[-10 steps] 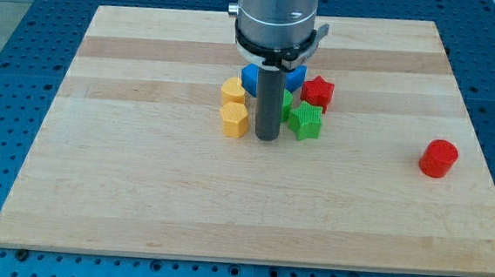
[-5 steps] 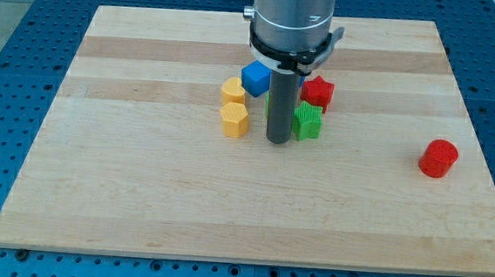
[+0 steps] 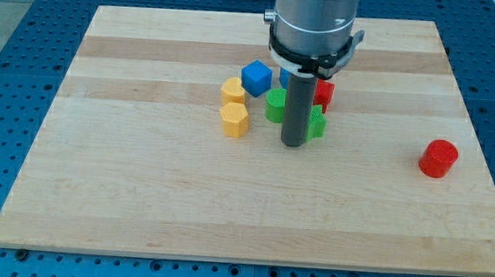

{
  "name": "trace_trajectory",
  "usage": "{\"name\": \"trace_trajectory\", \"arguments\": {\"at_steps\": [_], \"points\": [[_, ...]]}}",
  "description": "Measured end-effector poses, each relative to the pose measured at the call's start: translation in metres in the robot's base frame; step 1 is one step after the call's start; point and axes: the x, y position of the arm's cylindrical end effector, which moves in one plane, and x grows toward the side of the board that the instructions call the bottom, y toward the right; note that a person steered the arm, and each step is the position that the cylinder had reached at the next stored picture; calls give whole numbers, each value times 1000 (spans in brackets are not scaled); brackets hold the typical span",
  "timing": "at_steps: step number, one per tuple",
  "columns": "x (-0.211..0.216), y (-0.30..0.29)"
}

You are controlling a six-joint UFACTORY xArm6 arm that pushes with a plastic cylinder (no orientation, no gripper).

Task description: Touch the bottom left side of the green star

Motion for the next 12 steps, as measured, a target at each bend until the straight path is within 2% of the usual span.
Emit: {"name": "trace_trajectory", "arguments": {"at_steps": [5,6,7,8,9,10,12], "points": [[7,6],[20,7],[55,25],[83,73],[86,125],[83,171],[44,224]]}}
